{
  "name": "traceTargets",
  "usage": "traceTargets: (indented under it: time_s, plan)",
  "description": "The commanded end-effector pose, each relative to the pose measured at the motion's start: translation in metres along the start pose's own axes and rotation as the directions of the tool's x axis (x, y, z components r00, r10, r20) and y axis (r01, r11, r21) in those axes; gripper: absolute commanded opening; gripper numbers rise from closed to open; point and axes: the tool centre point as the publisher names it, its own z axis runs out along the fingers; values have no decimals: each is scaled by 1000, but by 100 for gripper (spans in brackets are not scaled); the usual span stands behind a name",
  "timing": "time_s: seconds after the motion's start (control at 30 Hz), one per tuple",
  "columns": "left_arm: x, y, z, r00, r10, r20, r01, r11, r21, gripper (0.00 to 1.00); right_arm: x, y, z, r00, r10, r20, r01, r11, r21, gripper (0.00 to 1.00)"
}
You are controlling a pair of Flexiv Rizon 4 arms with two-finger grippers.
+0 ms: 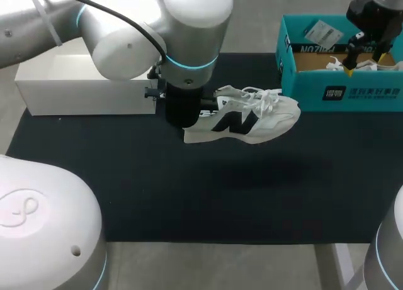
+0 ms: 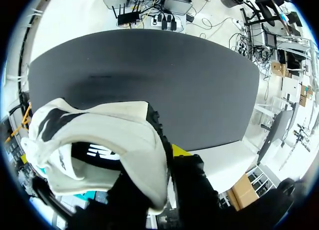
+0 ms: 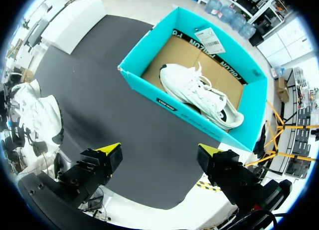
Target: Take the shoe out of the shoebox, open the shoe tongue, remove and reinsert the insole, then place the shoe into the shoebox
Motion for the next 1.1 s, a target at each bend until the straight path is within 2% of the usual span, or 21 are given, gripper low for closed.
traceTargets:
  time_s: [0.03, 0.5, 0.83, 1.1]
  plan:
    - [-4, -9, 22, 1000, 9, -10, -9, 1000, -5, 0, 0, 0, 0, 1000, 0, 0, 0, 1000, 1, 100]
    - [-26, -39, 70, 999, 5, -45, -4, 1000, 16, 0, 0, 0, 0, 1000, 0, 0, 0, 1000, 1, 100]
    - [-38, -64, 91, 998, 54, -17, -53, 998, 24, 0, 0, 0, 0, 1000, 0, 0, 0, 1000, 1, 100]
    - [-54, -70, 110, 997, 65, -33, -64, 997, 35, 0, 0, 0, 0, 1000, 0, 0, 0, 1000, 1, 100]
